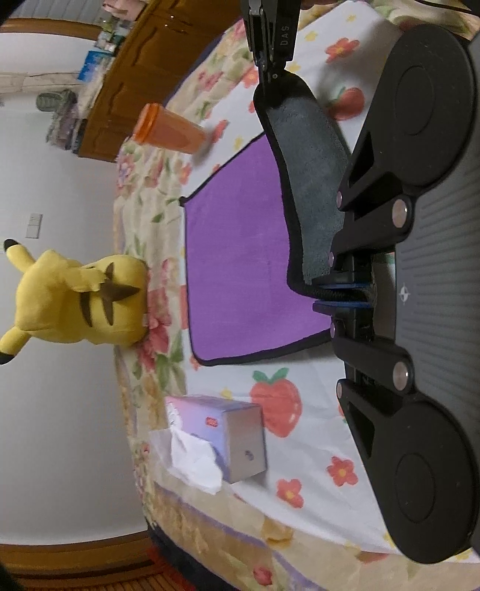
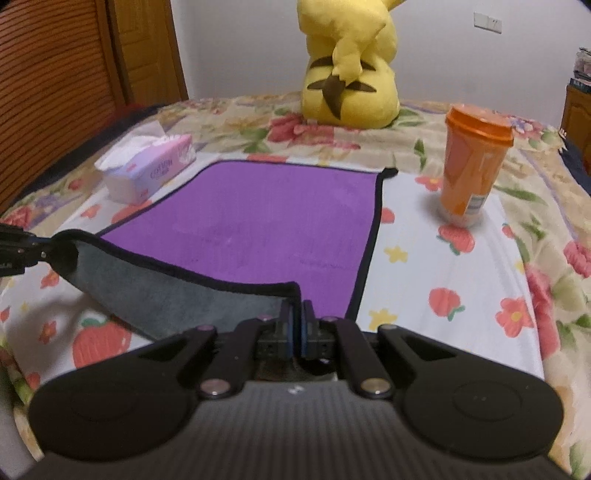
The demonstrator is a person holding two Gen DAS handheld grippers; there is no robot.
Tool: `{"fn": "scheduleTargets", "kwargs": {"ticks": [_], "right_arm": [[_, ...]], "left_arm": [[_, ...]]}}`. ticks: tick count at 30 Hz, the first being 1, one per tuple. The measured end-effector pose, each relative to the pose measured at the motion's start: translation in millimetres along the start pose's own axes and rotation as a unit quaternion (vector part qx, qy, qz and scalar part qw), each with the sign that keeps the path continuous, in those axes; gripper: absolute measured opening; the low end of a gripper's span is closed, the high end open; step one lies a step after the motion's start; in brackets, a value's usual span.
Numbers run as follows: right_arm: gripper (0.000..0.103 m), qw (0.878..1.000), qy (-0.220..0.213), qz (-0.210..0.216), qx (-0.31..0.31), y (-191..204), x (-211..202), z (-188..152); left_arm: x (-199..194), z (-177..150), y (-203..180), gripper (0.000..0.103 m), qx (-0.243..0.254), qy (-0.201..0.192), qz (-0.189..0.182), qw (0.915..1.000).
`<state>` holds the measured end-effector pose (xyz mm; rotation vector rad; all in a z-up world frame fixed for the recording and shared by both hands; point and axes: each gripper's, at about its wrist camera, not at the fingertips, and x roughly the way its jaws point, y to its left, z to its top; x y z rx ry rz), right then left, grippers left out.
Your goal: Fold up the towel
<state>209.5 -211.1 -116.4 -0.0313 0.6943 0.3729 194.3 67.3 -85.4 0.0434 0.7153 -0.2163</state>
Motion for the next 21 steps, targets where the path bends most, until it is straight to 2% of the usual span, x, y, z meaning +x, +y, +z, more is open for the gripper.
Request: {"fn": "scheduleTargets", "kwargs": {"ticks": [9,21], "right_arm": [[0.005,0.999,-0.036,0.004,0.004,-5,-11,10],[0.005,0.998,-0.065,0.004,-0.014,-5,-11,20]], "left_arm": [[-10,8,-1,0.009,-0.005,-0.033,-0.002,0.9994],[3,23,4,0.009,-0.001,-0.054,0.002,0.9985]]}}
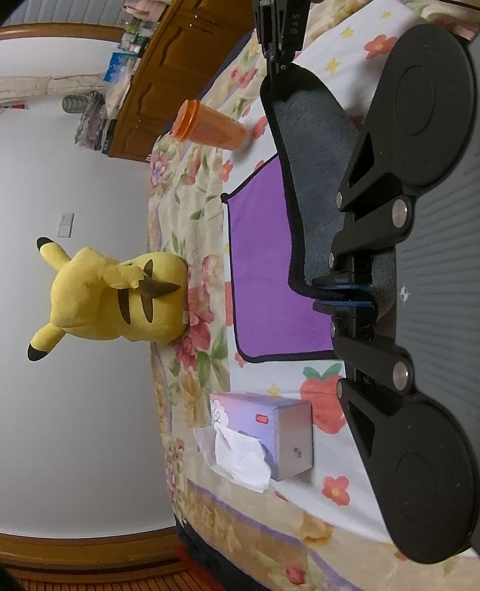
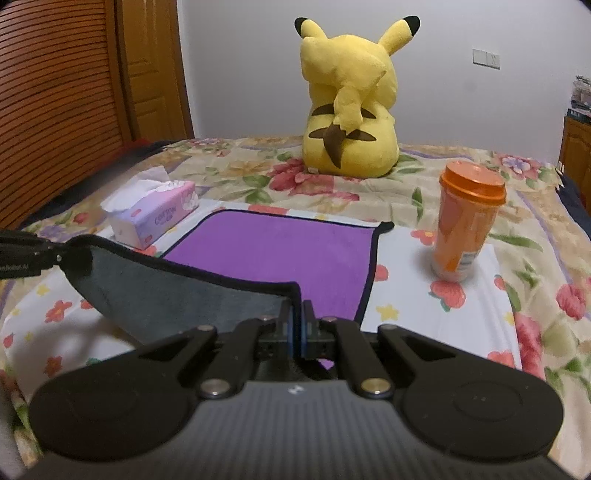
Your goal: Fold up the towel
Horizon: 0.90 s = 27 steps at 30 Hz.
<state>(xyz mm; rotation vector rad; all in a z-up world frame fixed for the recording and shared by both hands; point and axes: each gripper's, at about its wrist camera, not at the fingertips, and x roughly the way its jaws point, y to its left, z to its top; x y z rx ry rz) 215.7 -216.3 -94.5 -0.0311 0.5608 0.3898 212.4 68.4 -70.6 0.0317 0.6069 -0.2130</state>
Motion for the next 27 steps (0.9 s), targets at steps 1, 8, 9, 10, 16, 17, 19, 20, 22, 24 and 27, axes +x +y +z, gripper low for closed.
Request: {"fn": "scheduleTargets", "kwargs": {"ticks": [1,8,9,10,16,17,19,20,22,24,27], "right_arm": [[0.005,1.0,-0.002,0.0,0.0,0,0,1],[0.005,1.0,-0.012,-0.001,-0.003,-5,3,4],[0.005,1.0,-0.013,0.0,-0.002,-6,4,4],[0.005,1.0,-0.013,-0.001,-0.002,-8,5,4],[0.005,1.0,-0.013,-0.002,-0.004,-14,14,5],[0.005,1.0,-0.012,-0.002,-0.004,-16,16,5],[0.005,1.0,-0.009,-0.003,-0.005,-18,20,4],[0.005,1.0,-0.006,-0.003,-0.005,-19,23,3],[0.005,1.0,-0.002,-0.004,-0.008,-20,27,3],[0.005,1.0,0.001,-0.004,-0.011,-21,31,3],[0.005,1.0,0.005,-0.004,-0.013,-22,36,4]], "left_arm": [[1,1,1,0.009,0.0,-0.001,0.001,1.0],[6,7,3,0.009,-0.002,-0.011,-0.001,0.9999],[6,8,3,0.009,-0.003,-0.011,-0.001,0.9999],[7,8,4,0.009,-0.002,-0.012,-0.001,0.9999],[13,11,3,0.009,-0.003,-0.014,-0.001,0.9999],[15,11,3,0.009,-0.001,-0.012,-0.001,0.9999],[20,10,0,0.009,0.007,-0.008,0.001,0.9999],[22,9,-1,0.009,0.01,-0.007,0.002,0.9999],[25,10,-1,0.009,0.014,-0.005,0.002,0.9999],[29,11,-1,0.009,0.016,-0.005,0.005,0.9998],[31,12,0,0.009,0.018,-0.005,0.006,0.9998]]}}
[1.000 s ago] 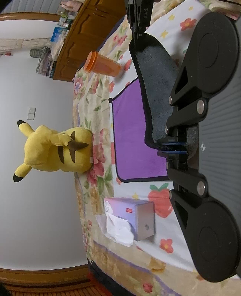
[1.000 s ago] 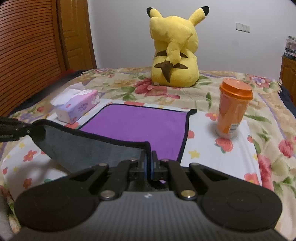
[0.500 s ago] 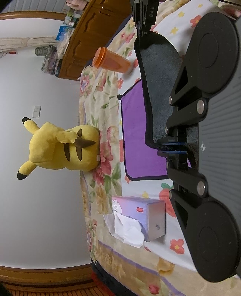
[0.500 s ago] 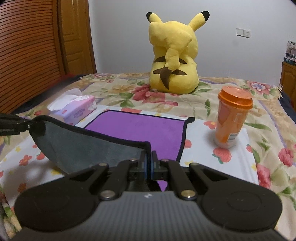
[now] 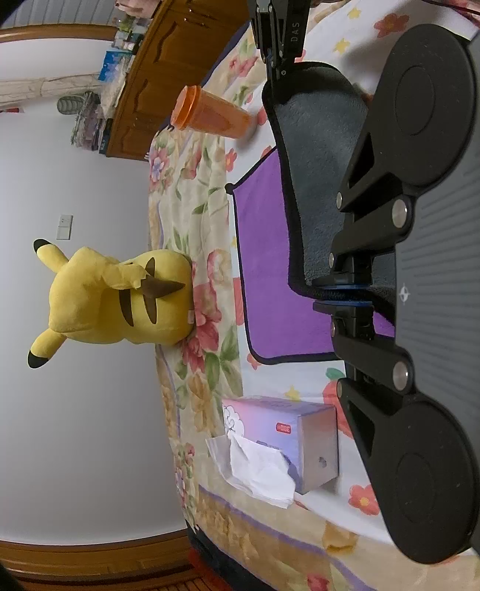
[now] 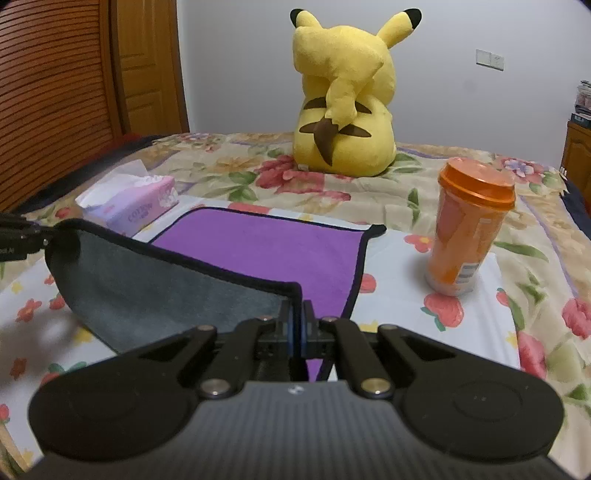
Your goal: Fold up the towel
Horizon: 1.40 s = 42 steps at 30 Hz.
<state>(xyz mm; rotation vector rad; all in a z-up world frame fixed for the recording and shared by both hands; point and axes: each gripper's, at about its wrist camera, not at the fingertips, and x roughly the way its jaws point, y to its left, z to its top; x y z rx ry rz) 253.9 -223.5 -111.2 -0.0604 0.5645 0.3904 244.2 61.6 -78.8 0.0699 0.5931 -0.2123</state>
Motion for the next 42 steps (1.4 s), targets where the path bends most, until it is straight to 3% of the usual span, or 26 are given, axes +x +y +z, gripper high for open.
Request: {"fn": "scheduleTargets", "kwargs": {"ticks": [22,31,42], "right_arm": [[0.004,1.0,0.006,0.007,-0.021,1,23,12],[0.004,0.999,-0.041,0.008,-0.024,-1,4,38],[0.004,0.997,-0.054,-0.007,-0.049,-4,21,56]], "left_arm": [[32,13,12,0.008,-0.005,-0.01,0.007,0.9999],[24,31,10,0.008,-0.01,-0.042,0.011,0.999],[47,59,9,0.008,-0.003,-0.063,0.018,0.9978]]}}
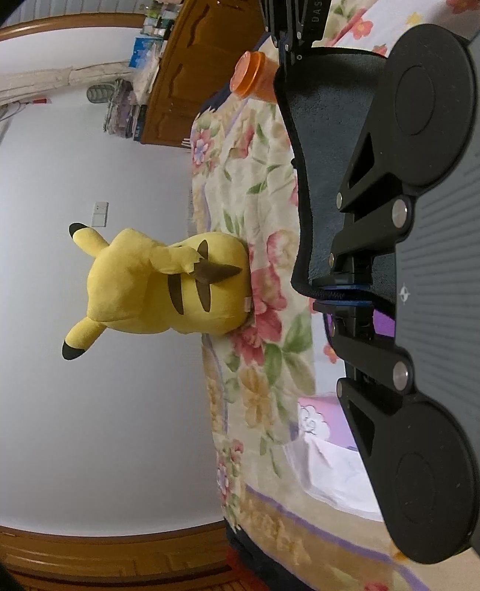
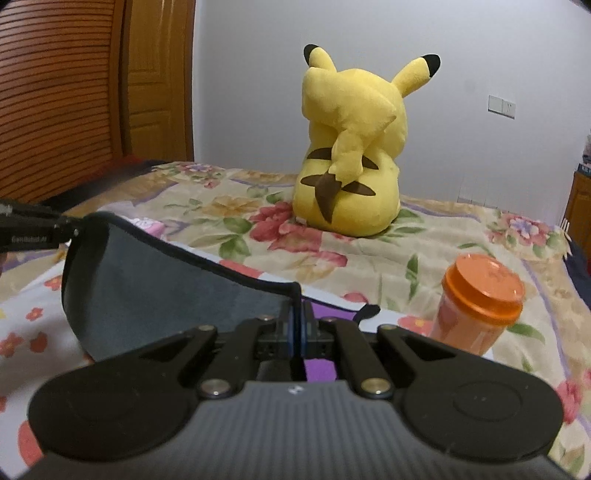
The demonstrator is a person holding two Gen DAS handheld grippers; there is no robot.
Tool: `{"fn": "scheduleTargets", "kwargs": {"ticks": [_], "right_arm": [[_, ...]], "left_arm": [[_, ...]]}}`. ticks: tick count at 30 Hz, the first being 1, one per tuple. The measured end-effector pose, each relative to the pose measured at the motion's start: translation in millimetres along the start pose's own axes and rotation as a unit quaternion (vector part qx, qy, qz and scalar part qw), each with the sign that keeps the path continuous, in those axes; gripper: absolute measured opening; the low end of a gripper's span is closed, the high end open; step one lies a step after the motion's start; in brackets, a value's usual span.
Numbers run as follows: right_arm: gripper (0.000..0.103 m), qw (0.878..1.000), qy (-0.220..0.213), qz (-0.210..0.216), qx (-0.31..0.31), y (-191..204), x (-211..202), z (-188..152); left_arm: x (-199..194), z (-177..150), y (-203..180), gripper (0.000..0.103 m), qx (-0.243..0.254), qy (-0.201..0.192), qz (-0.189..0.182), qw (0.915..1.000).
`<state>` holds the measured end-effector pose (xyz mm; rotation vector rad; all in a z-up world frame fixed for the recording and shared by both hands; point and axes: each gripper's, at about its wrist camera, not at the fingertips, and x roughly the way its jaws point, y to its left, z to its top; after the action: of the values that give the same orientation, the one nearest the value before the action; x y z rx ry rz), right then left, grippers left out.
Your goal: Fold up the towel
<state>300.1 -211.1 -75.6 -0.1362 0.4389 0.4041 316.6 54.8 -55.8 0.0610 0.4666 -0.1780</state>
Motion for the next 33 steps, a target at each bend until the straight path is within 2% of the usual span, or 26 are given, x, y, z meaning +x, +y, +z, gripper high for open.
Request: {"fn": "scheduleTargets", "kwargs": {"ticks": [11,18,27,33], "right_arm": [[0.004,0.999,-0.02,-0.02,-0.02,-6,21,12],[0.004,0.999,-0.032,-0.031,-0.014,-13,40,15],[0.004,0.998,-0.024,-0.046,-0.023,-14,72,6],[0.004,0.998,0.0,-0.048,-0.03,-16,100,-7]], "left_arm": [[28,20,7,0.008,0.025,-0.003,0.009,0.9996],[56,21,21,0.008,0.0,0.013,0.01,0.9999],[92,14,29,0.008,-0.007,0.032,0.021,0.9992],[124,-1,33,0.008,-0.009,0.067,0.032,0.9972]]}}
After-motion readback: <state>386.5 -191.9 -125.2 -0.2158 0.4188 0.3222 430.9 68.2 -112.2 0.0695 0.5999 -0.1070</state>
